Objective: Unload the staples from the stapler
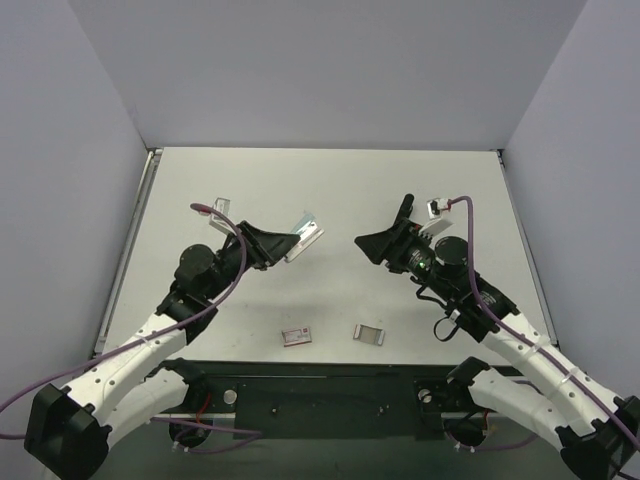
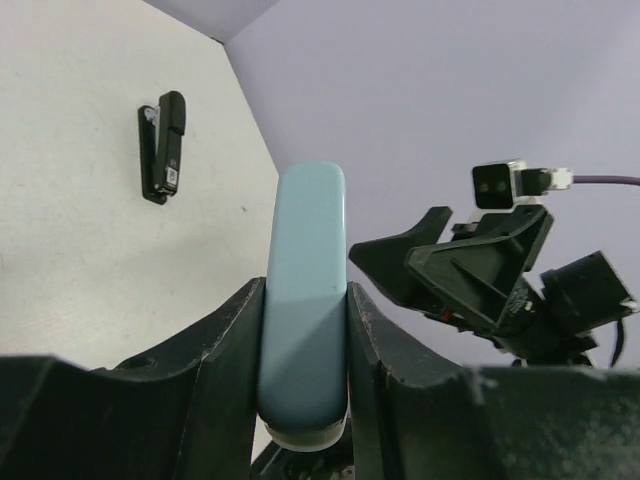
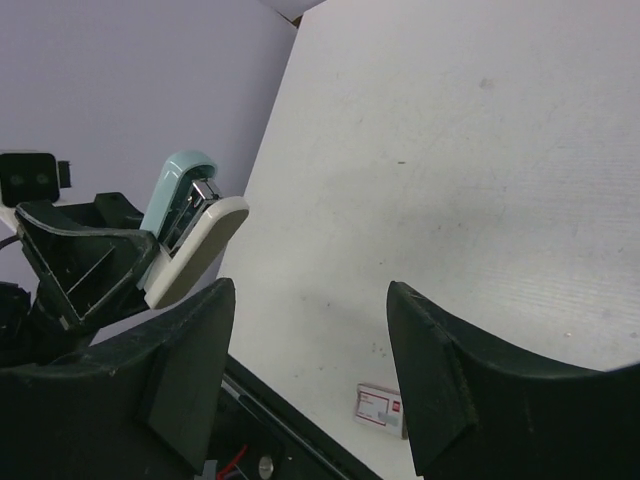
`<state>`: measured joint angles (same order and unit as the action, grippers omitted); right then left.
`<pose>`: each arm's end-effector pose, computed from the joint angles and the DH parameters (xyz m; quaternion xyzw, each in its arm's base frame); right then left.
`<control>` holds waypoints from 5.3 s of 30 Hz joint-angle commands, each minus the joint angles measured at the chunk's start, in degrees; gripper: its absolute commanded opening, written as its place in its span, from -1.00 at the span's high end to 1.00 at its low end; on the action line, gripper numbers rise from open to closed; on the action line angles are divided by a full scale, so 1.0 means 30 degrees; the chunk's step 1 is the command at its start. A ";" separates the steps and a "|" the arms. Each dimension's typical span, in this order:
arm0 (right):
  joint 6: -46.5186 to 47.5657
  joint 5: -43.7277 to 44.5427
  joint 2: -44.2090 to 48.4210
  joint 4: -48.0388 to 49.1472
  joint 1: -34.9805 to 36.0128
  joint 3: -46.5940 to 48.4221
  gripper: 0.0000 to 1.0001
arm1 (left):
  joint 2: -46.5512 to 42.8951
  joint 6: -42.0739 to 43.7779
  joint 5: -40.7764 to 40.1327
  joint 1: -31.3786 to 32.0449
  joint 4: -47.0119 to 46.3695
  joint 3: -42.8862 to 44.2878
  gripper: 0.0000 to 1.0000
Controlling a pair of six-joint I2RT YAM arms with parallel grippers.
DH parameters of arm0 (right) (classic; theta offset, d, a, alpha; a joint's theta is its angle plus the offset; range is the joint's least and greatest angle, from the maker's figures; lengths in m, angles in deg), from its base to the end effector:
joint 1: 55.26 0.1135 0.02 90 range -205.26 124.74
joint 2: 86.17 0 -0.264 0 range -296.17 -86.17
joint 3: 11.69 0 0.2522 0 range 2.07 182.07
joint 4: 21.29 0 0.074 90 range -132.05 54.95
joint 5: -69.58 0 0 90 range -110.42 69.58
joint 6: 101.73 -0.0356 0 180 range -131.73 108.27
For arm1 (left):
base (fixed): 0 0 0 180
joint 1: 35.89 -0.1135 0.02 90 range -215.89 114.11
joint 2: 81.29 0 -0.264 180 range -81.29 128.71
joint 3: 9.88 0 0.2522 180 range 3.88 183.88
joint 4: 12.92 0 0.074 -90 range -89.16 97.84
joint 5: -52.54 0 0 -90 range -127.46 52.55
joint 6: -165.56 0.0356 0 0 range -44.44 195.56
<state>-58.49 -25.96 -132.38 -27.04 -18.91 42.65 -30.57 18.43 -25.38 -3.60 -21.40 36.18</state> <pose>0.1561 0.1191 0.3443 0.0280 0.6918 0.5032 0.5172 0.1759 -0.1200 0.3046 -0.0711 0.6800 -0.5620 0.4655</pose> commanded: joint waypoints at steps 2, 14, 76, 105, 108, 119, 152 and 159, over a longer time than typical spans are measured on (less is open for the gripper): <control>-0.2107 -0.1493 -0.0883 0.5701 0.0389 -0.1102 -0.15 | -0.0032 -0.4186 0.0925 -0.0218 -0.5767 -0.1153 1.00; -0.2721 -0.0526 -0.2699 1.0131 0.3318 -0.1455 -0.13 | -0.0704 -0.5978 0.0809 -0.0159 -0.7557 -0.2854 1.00; -0.4862 -0.4977 -0.1736 0.9257 0.0978 -0.1308 0.84 | -0.2346 -0.3020 0.6049 -0.0100 -0.5948 -0.2767 -0.47; 0.2636 -1.1280 -0.2581 -0.1995 0.3345 0.4989 0.84 | -0.1994 -0.1350 1.0213 0.0749 -0.6767 -0.2474 -0.49; 0.2872 -1.1103 -0.2875 -0.2084 0.3787 0.5223 0.85 | -0.2198 -0.1320 1.0213 0.0866 -0.6446 -0.2298 -0.49; 0.3429 -1.0634 -0.3373 -0.2201 0.4023 0.5371 0.87 | -0.2639 -0.0999 1.0213 0.1188 -0.5450 -0.1830 -0.47; 0.4864 -1.0253 -0.2555 -0.2053 0.4375 0.4141 0.88 | -0.2287 -0.0442 0.9949 0.1745 -0.4805 -0.1155 0.87; 0.6738 -0.9728 -0.1500 -0.4718 0.4375 0.4518 0.23 | -0.2696 0.1779 1.0242 0.2009 -0.2611 -0.0367 1.00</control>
<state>-43.02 -56.36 -140.36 -36.74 -5.70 54.82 -36.97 18.46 4.67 2.28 -31.67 30.45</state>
